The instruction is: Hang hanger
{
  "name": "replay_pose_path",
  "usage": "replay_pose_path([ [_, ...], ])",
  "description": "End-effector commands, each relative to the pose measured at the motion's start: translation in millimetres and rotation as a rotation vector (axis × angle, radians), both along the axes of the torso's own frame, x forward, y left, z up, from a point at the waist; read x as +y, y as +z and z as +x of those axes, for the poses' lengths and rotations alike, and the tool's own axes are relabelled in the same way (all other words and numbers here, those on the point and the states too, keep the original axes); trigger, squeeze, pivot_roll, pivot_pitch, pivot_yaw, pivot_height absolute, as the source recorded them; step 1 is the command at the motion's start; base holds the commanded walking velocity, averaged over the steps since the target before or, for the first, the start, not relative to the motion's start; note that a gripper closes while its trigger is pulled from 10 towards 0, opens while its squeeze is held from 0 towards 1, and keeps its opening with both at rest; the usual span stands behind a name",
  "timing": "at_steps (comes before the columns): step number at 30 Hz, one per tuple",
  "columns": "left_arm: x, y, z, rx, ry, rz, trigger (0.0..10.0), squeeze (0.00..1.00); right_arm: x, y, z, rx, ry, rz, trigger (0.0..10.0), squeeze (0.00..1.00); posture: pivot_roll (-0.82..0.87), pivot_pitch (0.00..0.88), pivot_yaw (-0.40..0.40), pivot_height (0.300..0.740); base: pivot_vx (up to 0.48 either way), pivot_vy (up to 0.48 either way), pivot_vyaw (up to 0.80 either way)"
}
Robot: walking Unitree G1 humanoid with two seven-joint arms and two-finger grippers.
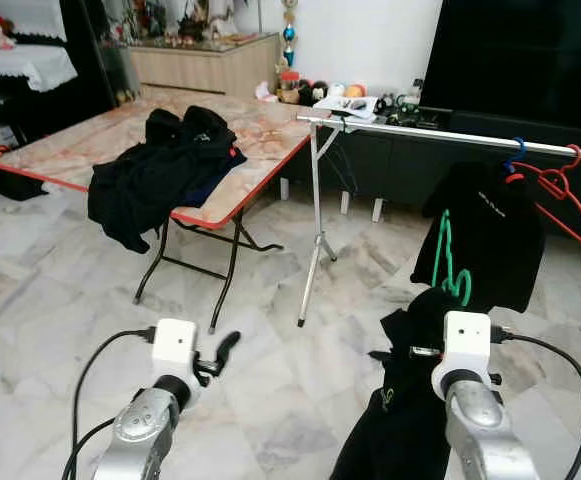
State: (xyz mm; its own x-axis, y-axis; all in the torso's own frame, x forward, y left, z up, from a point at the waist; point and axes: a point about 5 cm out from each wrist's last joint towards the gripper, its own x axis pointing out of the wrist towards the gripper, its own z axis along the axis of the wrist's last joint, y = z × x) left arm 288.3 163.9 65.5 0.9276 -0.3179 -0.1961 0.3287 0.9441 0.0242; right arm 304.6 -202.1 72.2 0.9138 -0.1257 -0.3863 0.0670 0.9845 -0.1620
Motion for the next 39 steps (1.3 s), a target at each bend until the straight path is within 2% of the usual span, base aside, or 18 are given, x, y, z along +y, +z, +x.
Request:
replay_pose_path([
  [1, -3.2, 1, -0.1, 0.025, -0.122, 0.071, 10.0, 0.00, 12.4, 18, 14.8, -0.021, 0.159, -0.010, 10.0, 0.00, 0.08, 0.000, 0.005, 0.740, 0.000, 0.000, 0.00],
  [3, -3.2, 1, -0.6, 0.033, -0.152, 0.089, 10.0, 0.00, 14.3, 22, 17.0, -0.018, 0.201, -0.007, 10.0, 0.00, 0.08, 0.000, 0.005, 0.740, 0.000, 0.000, 0.00],
  [4, -2.3, 1, -1.2, 0.045, -0.192, 0.111, 10.0, 0.00, 19.6, 27, 18.9, -0.002, 0.314, -0.040, 10.0, 0.00, 0.08, 0.000, 0.004, 0.740, 0.000, 0.000, 0.00],
  [5, -2.3, 1, -1.2, 0.045, -0.192, 0.111, 10.0, 0.00, 19.6, 27, 18.9, -0.002, 0.314, -0.040, 10.0, 0.00, 0.08, 0.000, 0.004, 0.740, 0.000, 0.000, 0.00],
  [6, -1.7, 1, -1.8, 0.055, -0.228, 0.130, 10.0, 0.00, 23.9, 32, 19.9, 0.004, 0.413, -0.076, 10.0, 0.00, 0.08, 0.000, 0.004, 0.740, 0.000, 0.000, 0.00],
  [7, -2.3, 1, -1.5, 0.068, -0.271, 0.149, 10.0, 0.00, 23.0, 41, 23.9, -0.013, 0.457, -0.123, 10.0, 0.00, 0.08, 0.000, -0.001, 0.740, 0.000, 0.000, 0.00],
  [8, -2.3, 1, -1.5, 0.068, -0.271, 0.149, 10.0, 0.00, 23.0, 41, 23.9, -0.013, 0.457, -0.123, 10.0, 0.00, 0.08, 0.000, -0.001, 0.740, 0.000, 0.000, 0.00],
  [10, -4.6, 2, -0.5, 0.082, -0.347, 0.189, 10.0, 0.00, 23.2, 57, 31.7, -0.027, 0.509, -0.122, 10.0, 0.00, 0.08, 0.000, -0.005, 0.740, 0.000, 0.000, 0.00],
  [12, -5.8, 2, 0.5, 0.084, -0.368, 0.206, 10.0, 0.00, 25.9, 61, 32.1, -0.026, 0.558, -0.133, 10.0, 0.00, 0.08, 0.000, -0.010, 0.740, 0.000, 0.000, 0.00],
  [14, -7.9, 2, 4.9, 0.083, -0.383, 0.220, 10.0, 0.00, 32.4, 69, 29.0, -0.019, 0.676, -0.158, 10.0, 0.00, 0.08, 0.000, -0.018, 0.740, 0.000, 0.000, 0.00],
  [20, -10.5, 3, 13.5, 0.080, -0.382, 0.226, 10.0, 0.00, 42.1, 88, 20.0, -0.042, 0.843, -0.202, 10.0, 0.00, 0.07, 0.000, -0.023, 0.740, 0.000, 0.000, 0.00],
  [24, -13.5, 2, 17.1, 0.077, -0.393, 0.233, 10.0, 0.00, 44.5, 95, 21.2, -0.057, 0.845, -0.209, 10.0, 0.00, 0.06, 0.000, -0.028, 0.740, 0.000, 0.000, 0.00],
  [31, -20.7, 1, 24.9, 0.051, -0.415, 0.286, 10.0, 0.00, 61.1, 114, 28.8, -0.124, 0.784, -0.125, 10.0, 0.00, 0.06, 0.000, -0.034, 0.740, 0.000, 0.000, 0.00],
  [39, -27.9, 2, 33.3, -0.002, -0.409, 0.365, 10.0, 0.00, 101.6, 127, 30.2, -0.185, 0.795, -0.044, 10.0, 0.00, 0.06, 0.000, -0.031, 0.740, 0.000, 0.000, 0.00],
])
